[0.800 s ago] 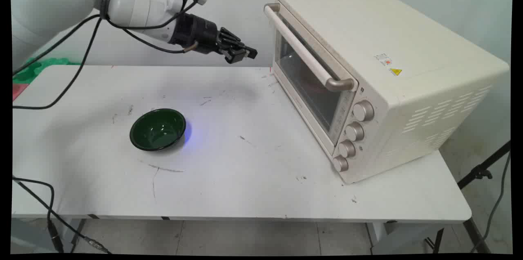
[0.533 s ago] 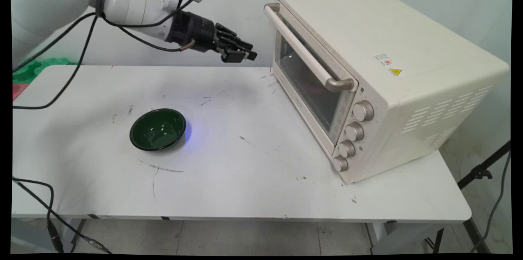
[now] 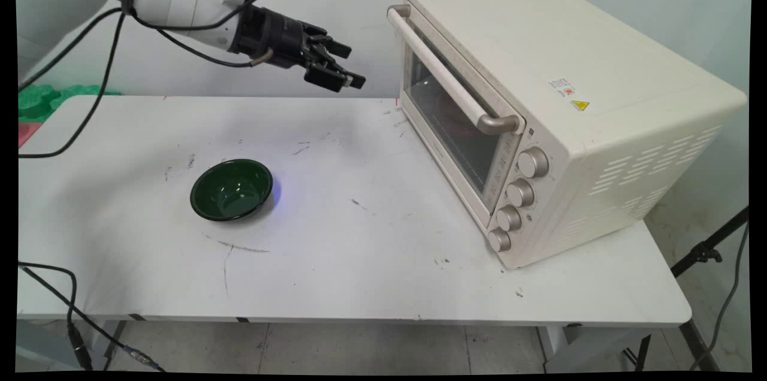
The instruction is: Open the oven
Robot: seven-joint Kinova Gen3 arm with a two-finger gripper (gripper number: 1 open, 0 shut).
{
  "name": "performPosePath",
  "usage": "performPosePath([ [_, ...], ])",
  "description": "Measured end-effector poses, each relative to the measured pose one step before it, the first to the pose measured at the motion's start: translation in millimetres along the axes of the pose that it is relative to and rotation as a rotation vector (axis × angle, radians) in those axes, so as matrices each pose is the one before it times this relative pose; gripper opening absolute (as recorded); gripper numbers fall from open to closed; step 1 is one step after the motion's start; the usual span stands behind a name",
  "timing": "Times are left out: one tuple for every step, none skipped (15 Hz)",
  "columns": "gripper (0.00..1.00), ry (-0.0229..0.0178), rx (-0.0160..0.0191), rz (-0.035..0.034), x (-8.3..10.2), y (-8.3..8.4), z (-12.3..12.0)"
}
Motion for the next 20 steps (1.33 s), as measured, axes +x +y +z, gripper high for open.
performPosePath([
  [1.00,-0.00265,0.00374,-0.00193,2.40,0.49,-2.77],
  [1.00,-0.00199,0.00244,-0.00166,1.84,0.44,-1.75],
  [1.00,-0.00327,0.00306,-0.00261,2.94,0.91,-2.35],
  [1.00,-0.00351,0.00343,-0.00306,3.97,1.45,-2.39],
  [1.00,-0.00317,0.00328,-0.00226,4.33,1.66,-2.04],
  [1.00,-0.00250,0.00240,-0.00090,3.99,1.83,-1.35],
  [1.00,-0.00096,0.00194,-0.00085,2.96,1.20,-0.76],
  [1.00,-0.00078,0.00245,-0.00053,5.05,2.04,-0.66],
  [1.00,0.00073,0.00307,-0.00086,5.52,2.02,-0.57],
  [1.00,0.00101,0.00203,-0.00074,3.88,1.40,-0.31],
  [1.00,0.00295,0.00291,-0.00080,6.68,2.13,0.00],
  [1.00,0.00359,0.00310,-0.00071,7.86,2.38,0.33],
  [1.00,0.00398,0.00344,-0.00065,7.76,2.11,0.41],
  [1.00,0.00275,0.00236,-0.00060,5.47,1.47,0.55],
  [1.00,0.00503,0.00433,-0.00103,8.84,2.17,1.11],
  [1.00,0.00403,0.00377,-0.00139,7.32,1.68,1.31],
  [1.00,0.00262,0.00196,-0.00059,4.27,0.96,1.03],
  [1.00,0.00338,0.00243,-0.00033,6.13,1.35,1.98],
  [1.00,0.00255,0.00285,0.00007,4.70,0.85,1.70],
  [1.00,0.00297,0.00416,-0.00041,5.95,1.05,2.45],
])
